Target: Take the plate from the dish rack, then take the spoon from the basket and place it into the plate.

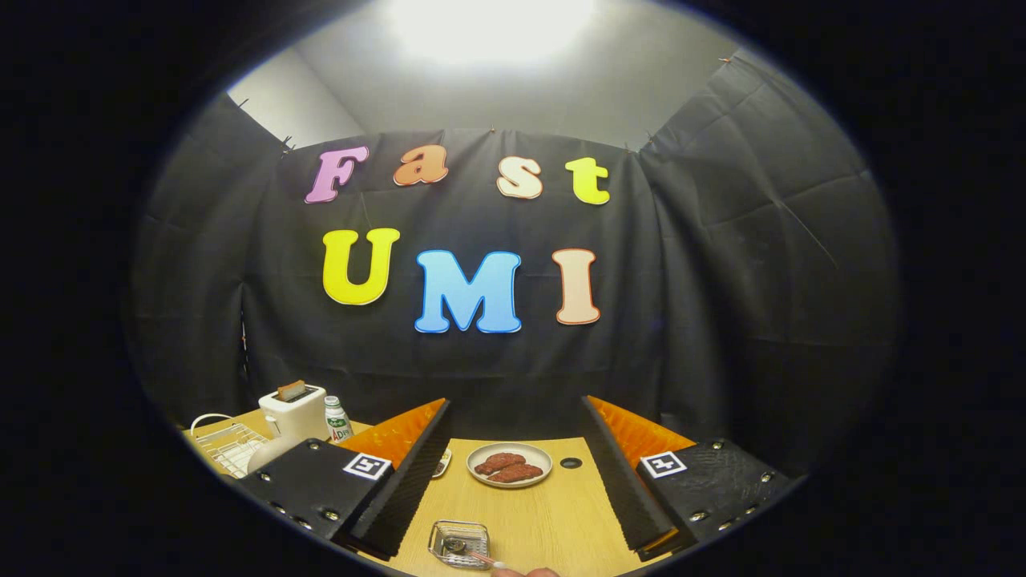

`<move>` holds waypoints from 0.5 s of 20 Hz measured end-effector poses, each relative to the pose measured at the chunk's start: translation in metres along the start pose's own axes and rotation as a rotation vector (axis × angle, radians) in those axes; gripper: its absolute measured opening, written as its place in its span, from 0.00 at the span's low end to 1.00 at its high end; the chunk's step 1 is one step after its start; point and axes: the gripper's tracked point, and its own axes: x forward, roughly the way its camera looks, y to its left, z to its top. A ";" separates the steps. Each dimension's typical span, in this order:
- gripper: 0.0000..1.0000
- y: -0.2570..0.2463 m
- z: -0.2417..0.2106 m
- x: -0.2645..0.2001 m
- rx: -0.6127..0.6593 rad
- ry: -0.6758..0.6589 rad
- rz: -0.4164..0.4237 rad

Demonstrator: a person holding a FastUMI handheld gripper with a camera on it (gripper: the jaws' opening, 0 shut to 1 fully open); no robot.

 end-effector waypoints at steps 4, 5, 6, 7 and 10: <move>0.97 0.039 0.003 0.009 0.022 0.044 0.041; 0.97 0.049 0.001 0.010 0.026 0.067 0.055; 0.97 0.060 0.000 0.013 0.029 0.089 0.073; 0.97 0.070 -0.001 0.015 0.031 0.110 0.088; 0.98 0.097 -0.008 0.021 0.045 0.179 0.112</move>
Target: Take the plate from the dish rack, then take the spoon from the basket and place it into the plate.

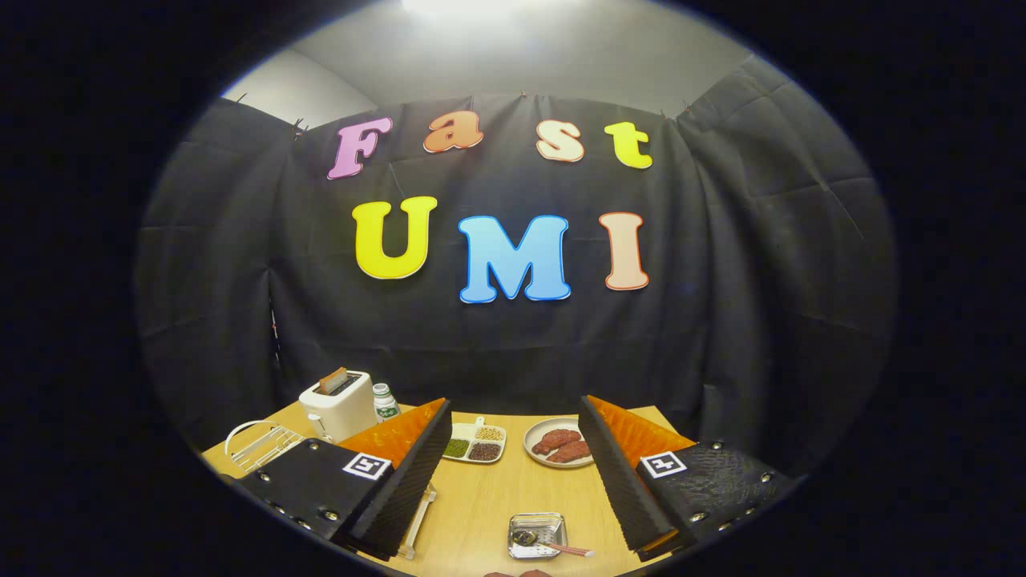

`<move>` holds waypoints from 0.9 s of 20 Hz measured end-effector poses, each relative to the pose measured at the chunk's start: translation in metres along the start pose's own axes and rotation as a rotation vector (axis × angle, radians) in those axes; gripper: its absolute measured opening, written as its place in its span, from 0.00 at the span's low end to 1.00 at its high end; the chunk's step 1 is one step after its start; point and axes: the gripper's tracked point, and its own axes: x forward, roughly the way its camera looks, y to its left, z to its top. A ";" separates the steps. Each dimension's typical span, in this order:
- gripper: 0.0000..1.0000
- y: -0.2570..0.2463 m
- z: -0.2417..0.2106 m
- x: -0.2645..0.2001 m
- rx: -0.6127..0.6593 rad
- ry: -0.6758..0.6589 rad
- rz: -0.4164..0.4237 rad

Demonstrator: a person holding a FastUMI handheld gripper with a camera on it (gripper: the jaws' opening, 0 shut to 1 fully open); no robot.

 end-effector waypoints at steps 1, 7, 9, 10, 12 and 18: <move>0.98 0.010 -0.001 0.003 0.012 0.023 0.012; 0.98 0.070 -0.034 0.021 0.084 0.247 0.108; 0.98 0.089 -0.047 0.025 0.130 0.329 0.141; 0.98 0.099 -0.055 0.027 0.154 0.368 0.158; 0.98 0.118 -0.068 0.029 0.185 0.448 0.185; 0.98 0.163 -0.103 0.034 0.197 0.634 0.247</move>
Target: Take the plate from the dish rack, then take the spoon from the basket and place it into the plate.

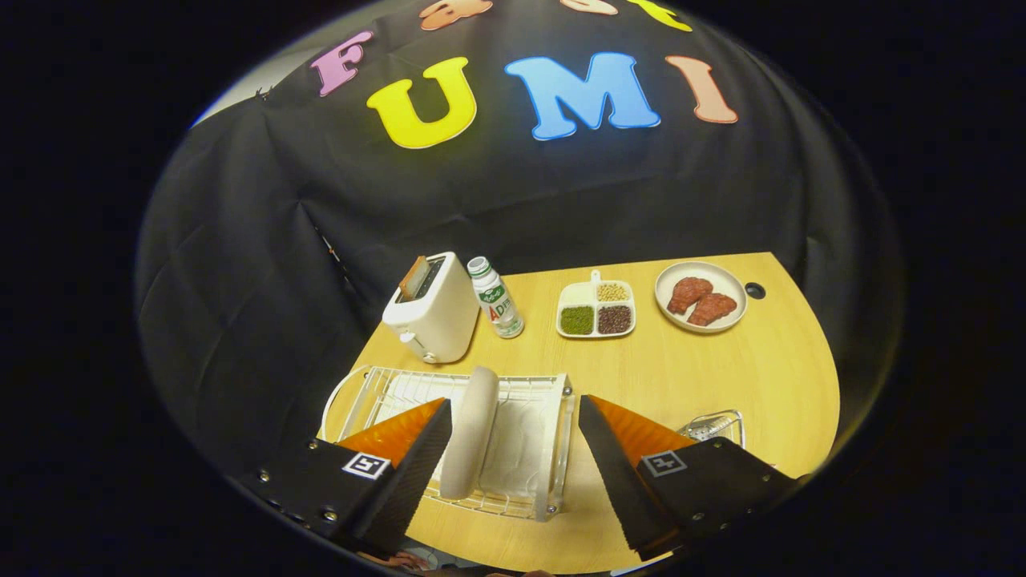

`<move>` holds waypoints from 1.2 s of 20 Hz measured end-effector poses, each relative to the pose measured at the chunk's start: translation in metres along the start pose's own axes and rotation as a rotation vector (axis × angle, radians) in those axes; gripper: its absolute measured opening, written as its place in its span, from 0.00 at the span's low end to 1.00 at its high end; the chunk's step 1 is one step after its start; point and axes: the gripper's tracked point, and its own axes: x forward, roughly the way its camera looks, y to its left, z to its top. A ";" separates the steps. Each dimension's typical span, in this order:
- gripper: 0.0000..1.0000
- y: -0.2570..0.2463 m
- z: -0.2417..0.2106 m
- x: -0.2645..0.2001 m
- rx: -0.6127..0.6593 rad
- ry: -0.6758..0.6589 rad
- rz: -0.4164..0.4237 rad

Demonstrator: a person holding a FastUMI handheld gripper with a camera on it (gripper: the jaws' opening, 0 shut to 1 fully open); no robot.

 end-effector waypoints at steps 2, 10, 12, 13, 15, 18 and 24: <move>0.98 0.008 -0.007 0.010 0.010 0.040 0.005; 0.98 0.018 -0.046 0.072 0.030 0.223 -0.067; 0.98 0.018 -0.058 0.081 0.023 0.257 -0.104; 0.98 0.017 -0.060 0.084 0.017 0.267 -0.131; 0.96 0.011 -0.071 0.092 0.010 0.287 -0.198; 0.66 -0.002 -0.084 0.092 0.020 0.326 -0.336; 0.29 0.014 -0.082 0.094 0.018 0.314 -0.420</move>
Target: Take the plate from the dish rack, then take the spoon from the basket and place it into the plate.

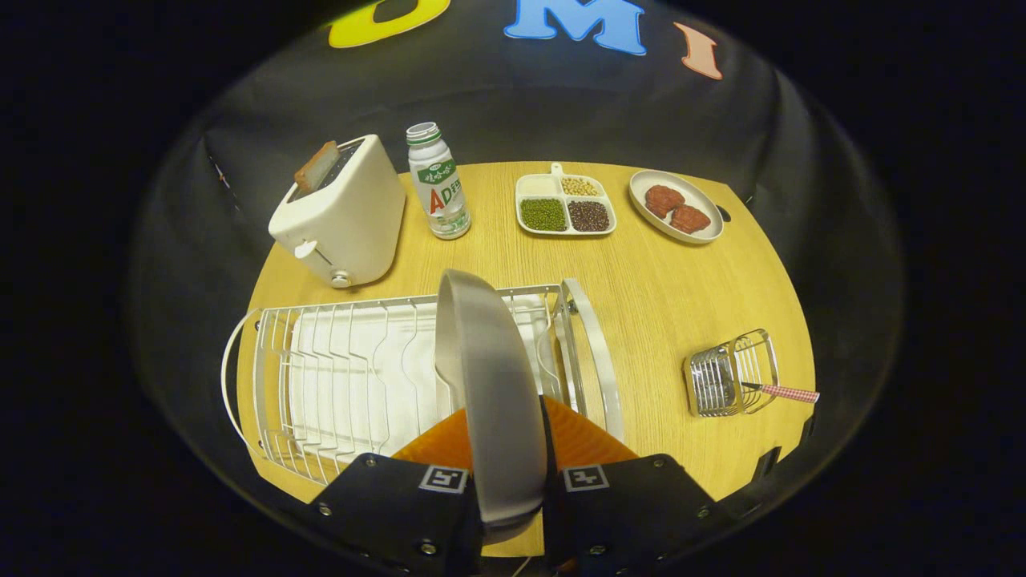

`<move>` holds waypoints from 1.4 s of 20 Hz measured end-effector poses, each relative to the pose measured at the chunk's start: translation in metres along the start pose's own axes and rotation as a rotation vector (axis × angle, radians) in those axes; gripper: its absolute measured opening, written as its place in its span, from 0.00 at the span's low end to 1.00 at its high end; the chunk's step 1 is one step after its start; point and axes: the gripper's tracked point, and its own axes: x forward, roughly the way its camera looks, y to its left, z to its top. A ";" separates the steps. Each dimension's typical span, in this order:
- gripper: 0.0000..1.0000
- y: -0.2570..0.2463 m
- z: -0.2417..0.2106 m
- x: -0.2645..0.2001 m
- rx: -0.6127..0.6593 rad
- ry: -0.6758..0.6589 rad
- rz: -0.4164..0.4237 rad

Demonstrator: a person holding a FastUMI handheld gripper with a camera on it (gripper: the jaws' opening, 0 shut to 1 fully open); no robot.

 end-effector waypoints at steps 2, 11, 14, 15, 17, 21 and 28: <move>0.29 0.000 0.001 -0.007 -0.010 -0.007 -0.030; 0.29 -0.020 0.025 -0.035 -0.026 -0.062 -0.079; 0.29 -0.030 0.027 -0.049 -0.023 -0.059 -0.048; 0.29 -0.034 0.029 -0.054 -0.008 -0.061 -0.035; 0.29 -0.047 0.029 -0.067 0.001 -0.066 -0.020; 0.29 -0.077 0.026 -0.090 0.030 -0.076 -0.002; 0.29 -0.124 0.011 -0.118 0.110 -0.098 0.085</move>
